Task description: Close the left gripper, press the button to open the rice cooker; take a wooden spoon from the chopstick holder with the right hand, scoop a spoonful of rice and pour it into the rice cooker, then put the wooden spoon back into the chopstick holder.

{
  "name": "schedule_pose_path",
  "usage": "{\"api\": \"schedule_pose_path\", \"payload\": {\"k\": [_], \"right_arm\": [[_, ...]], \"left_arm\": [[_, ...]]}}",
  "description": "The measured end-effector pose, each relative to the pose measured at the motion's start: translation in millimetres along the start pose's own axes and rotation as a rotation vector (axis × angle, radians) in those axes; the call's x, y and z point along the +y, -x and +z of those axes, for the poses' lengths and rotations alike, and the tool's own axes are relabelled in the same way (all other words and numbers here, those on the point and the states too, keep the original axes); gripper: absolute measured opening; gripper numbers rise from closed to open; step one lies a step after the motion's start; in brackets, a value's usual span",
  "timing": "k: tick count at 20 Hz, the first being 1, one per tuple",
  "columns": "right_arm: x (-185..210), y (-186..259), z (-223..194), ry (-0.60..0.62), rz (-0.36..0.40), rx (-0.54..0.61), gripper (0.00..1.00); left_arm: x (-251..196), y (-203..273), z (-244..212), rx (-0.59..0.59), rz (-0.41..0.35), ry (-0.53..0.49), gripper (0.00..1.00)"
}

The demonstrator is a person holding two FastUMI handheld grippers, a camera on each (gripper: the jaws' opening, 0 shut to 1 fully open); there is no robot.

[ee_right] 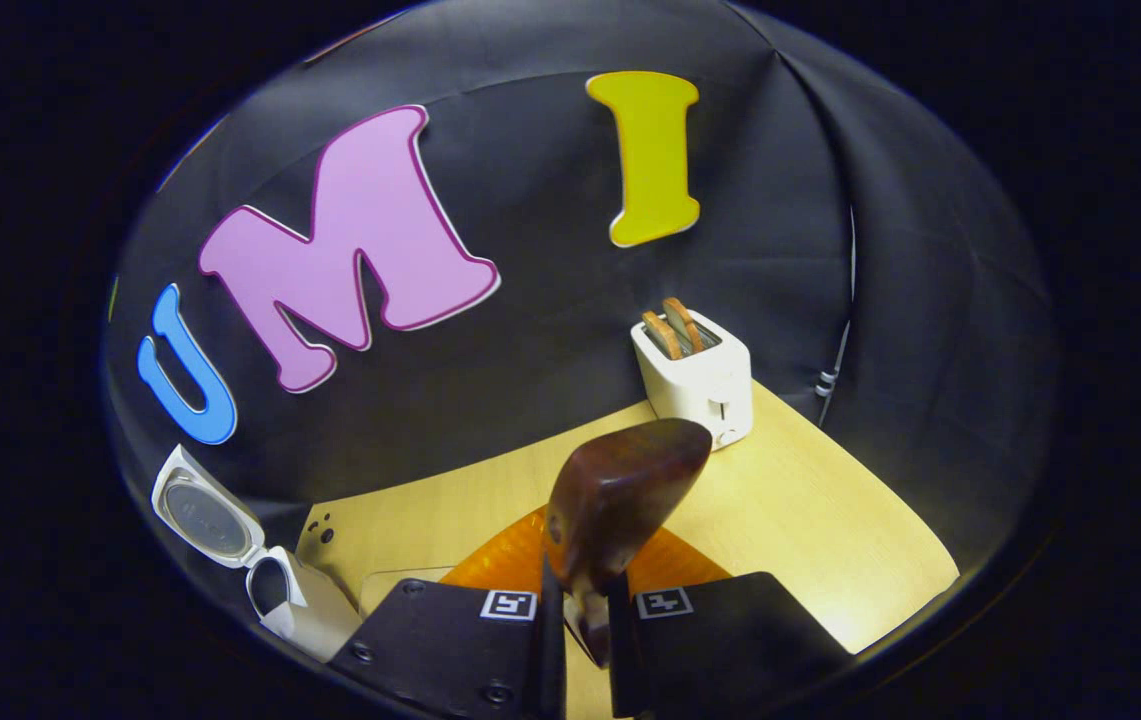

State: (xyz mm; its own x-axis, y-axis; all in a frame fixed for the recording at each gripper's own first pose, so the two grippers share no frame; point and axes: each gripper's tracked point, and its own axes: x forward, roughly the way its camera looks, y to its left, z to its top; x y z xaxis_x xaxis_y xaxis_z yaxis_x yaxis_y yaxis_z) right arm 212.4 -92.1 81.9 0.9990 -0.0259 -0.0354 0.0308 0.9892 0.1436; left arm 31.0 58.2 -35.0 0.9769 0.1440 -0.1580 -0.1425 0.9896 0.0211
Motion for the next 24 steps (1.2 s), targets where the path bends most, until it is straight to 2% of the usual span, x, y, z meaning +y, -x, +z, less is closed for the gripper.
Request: {"api": "schedule_pose_path", "payload": {"k": [5, 11, 17, 24], "right_arm": [[80.9, -8.5, -18.1, 0.049, 0.087, -0.019, 0.21], [142.7, -44.1, -94.7, 0.128, 0.12, 0.052, 0.21], [163.7, -80.4, -162.1, 0.188, 0.081, 0.104, 0.21], [157.8, -91.7, -197.4, 0.165, 0.0, 0.12, 0.22]], "left_arm": [[20.2, 9.8, 10.2, -0.03, -0.025, 0.053, 0.95], [55.3, 15.2, -5.6, 0.01, -0.02, 0.048, 0.96], [88.8, 11.4, -20.2, 0.035, -0.006, 0.024, 0.95], [107.6, 6.1, -34.8, 0.054, -0.014, 0.049, 0.96]]}}
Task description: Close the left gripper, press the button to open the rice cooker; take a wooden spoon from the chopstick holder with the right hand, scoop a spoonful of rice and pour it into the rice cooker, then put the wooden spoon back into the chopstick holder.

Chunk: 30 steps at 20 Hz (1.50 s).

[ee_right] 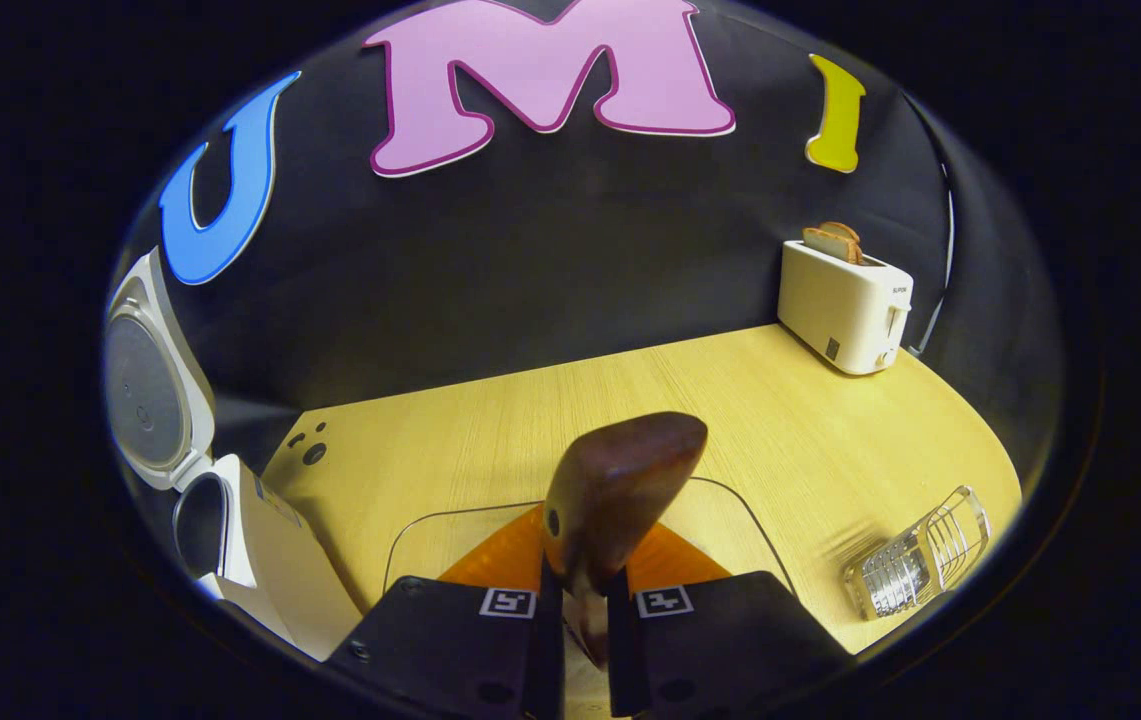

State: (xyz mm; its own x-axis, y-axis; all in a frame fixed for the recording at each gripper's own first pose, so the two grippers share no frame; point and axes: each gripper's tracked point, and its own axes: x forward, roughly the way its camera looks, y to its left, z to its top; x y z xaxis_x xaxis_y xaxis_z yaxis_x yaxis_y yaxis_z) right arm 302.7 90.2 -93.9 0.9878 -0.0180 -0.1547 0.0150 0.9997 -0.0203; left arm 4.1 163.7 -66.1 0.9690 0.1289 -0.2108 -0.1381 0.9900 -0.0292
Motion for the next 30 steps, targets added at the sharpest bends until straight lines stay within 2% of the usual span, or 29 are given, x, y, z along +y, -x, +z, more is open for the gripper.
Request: {"api": "schedule_pose_path", "payload": {"k": [2, 3, 4, 11, 14, 15, 18, 24, 30], "right_arm": [[9.0, 7.7, -7.7, -0.024, 0.016, 0.024, 0.21], [14.7, 11.5, -10.3, -0.034, 0.03, 0.038, 0.22], [20.2, 14.4, -13.4, -0.042, 0.043, 0.05, 0.21], [53.8, 39.1, -33.1, -0.107, 0.121, 0.118, 0.22], [52.1, 42.4, -36.4, -0.208, 0.121, 0.168, 0.22], [51.6, 44.0, -35.6, -0.255, 0.122, 0.182, 0.11], [42.1, 46.9, -34.9, -0.371, 0.119, 0.217, 0.1], [17.9, 56.8, -31.2, -0.523, 0.103, 0.231, 0.1], [-19.6, 53.5, -19.8, -0.644, 0.055, 0.212, 0.1]], "left_arm": [[2.0, 0.5, 1.1, -0.008, 0.001, 0.005, 0.96], [3.3, 0.3, 2.7, -0.012, 0.003, 0.011, 0.92], [5.1, -1.2, 3.1, -0.016, 0.006, 0.017, 0.95], [15.9, -1.2, 2.2, -0.023, 0.009, 0.089, 0.96], [17.8, 2.4, 2.2, -0.029, 0.018, 0.095, 0.96], [17.7, 4.0, 2.9, -0.03, 0.021, 0.097, 0.96], [16.3, 8.1, 0.3, -0.031, 0.026, 0.101, 0.95], [21.4, 7.4, 3.9, -0.036, 0.044, 0.096, 0.96], [21.1, 7.7, 9.1, -0.038, 0.051, 0.069, 0.96]]}}
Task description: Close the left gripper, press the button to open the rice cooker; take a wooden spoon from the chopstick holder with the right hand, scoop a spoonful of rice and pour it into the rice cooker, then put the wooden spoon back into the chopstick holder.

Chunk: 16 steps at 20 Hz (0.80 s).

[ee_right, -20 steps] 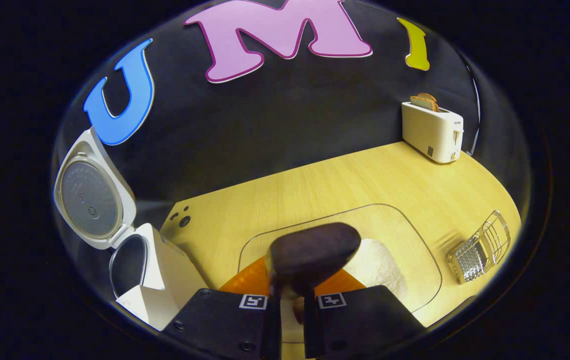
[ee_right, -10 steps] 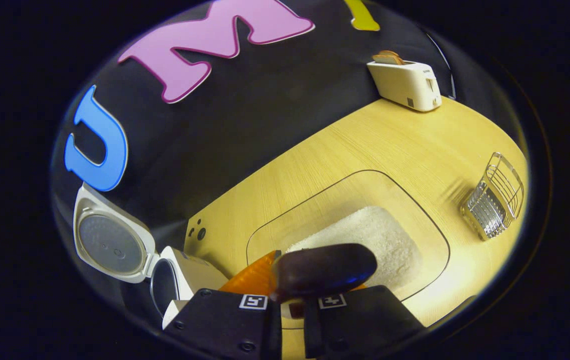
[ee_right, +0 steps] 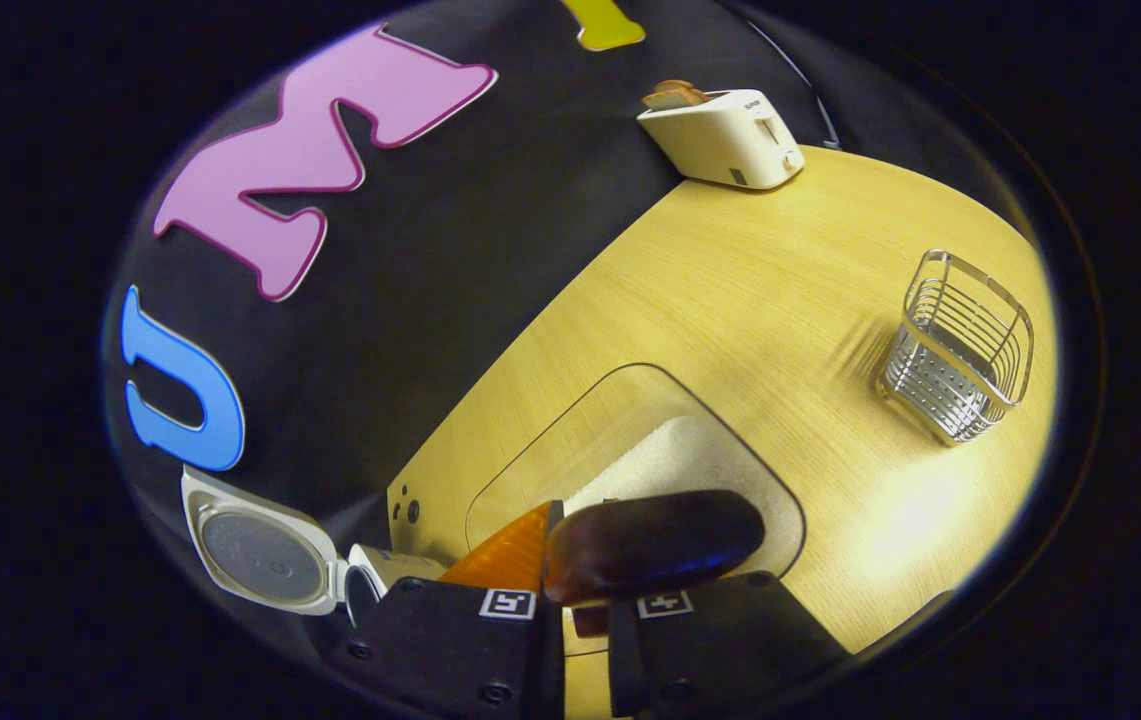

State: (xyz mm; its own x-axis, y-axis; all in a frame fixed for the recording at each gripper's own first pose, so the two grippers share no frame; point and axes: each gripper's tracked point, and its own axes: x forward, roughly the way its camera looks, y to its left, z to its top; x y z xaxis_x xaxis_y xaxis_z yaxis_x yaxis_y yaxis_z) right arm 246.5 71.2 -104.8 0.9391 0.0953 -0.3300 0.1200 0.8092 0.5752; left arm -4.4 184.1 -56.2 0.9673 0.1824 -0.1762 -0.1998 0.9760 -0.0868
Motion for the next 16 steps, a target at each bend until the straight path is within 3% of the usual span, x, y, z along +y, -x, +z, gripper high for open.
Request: {"api": "schedule_pose_path", "payload": {"k": [8, 13, 16], "right_arm": [[4.2, 23.2, 34.4, -0.09, 0.027, -0.042, 0.1], [32.8, 39.1, 43.6, -0.217, 0.105, -0.027, 0.1], [53.3, 48.2, 46.7, -0.209, 0.145, -0.014, 0.1]], "left_arm": [[-13.4, -0.8, 4.4, 0.0, -0.021, 0.005, 0.96], [-19.2, 0.5, 12.7, -0.023, -0.029, 0.006, 0.96], [-18.4, 4.6, 10.9, -0.027, -0.028, 0.01, 0.96]]}}
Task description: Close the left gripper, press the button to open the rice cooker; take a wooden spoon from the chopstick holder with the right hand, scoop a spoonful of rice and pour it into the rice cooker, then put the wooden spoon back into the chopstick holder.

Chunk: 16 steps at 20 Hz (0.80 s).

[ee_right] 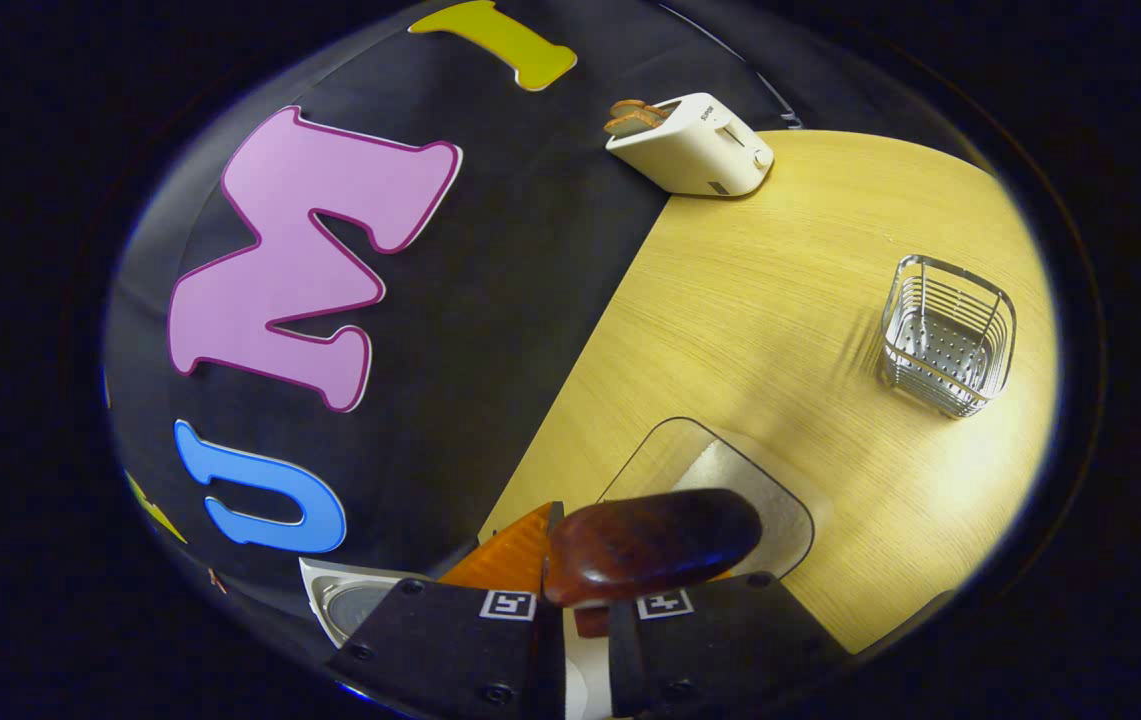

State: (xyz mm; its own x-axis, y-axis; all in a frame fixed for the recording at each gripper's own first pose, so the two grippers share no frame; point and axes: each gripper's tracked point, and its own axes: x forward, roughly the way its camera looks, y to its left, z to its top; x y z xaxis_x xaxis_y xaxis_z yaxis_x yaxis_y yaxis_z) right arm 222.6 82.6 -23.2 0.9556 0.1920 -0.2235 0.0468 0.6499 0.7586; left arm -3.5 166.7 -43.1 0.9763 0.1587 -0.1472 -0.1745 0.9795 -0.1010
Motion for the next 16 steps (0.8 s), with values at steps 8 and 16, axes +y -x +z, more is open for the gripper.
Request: {"api": "schedule_pose_path", "payload": {"k": [8, 16], "right_arm": [[68.3, 5.4, -34.1, 0.02, 0.109, 0.083, 0.1], [129.1, 2.1, -95.1, 0.046, 0.204, 0.208, 0.1]], "left_arm": [[19.4, 12.9, -0.1, -0.014, 0.039, 0.026, 0.96], [49.8, 29.5, 6.3, -0.042, 0.11, 0.057, 0.92]]}}
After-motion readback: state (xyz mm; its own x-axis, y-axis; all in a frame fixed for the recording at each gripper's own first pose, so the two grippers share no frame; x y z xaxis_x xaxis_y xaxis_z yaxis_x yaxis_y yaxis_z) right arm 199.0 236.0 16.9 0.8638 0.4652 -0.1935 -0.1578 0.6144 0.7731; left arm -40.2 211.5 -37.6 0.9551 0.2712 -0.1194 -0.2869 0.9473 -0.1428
